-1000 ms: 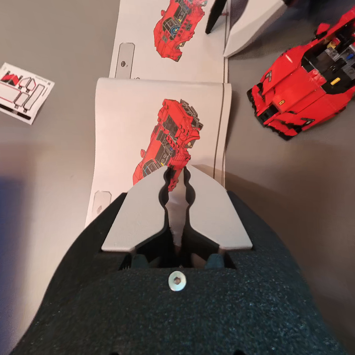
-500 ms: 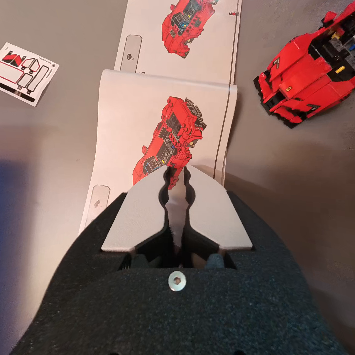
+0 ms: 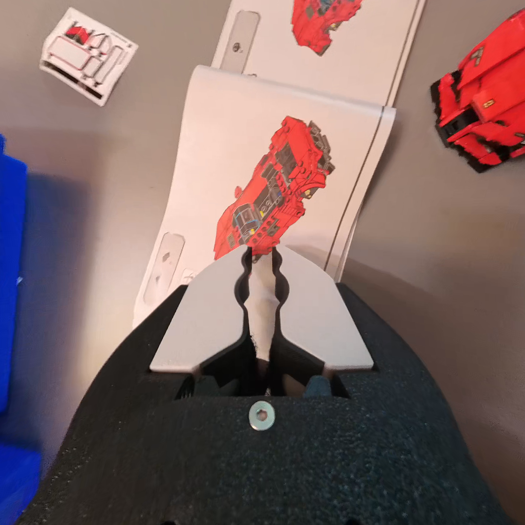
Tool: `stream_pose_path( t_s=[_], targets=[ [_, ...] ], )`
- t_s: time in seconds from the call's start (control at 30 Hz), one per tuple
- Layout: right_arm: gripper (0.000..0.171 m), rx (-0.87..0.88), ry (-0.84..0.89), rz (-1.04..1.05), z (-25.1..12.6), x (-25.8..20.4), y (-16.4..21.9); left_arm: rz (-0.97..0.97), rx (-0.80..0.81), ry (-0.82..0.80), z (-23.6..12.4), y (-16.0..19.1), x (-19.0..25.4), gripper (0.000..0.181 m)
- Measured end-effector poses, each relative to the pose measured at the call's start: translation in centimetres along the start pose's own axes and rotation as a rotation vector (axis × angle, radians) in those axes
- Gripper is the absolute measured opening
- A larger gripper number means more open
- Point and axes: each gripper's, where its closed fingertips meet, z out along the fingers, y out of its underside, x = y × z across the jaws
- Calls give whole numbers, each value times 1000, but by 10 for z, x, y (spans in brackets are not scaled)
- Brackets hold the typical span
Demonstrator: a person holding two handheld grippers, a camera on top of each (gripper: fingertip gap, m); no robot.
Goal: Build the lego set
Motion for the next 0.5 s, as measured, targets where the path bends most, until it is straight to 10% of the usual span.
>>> stream_pose_path(
  t_s=[0.5],
  targets=[
    [25,-414,-257,-189,43,33,72,-200,254,-92,-40,-57,-11,45]
  ],
)
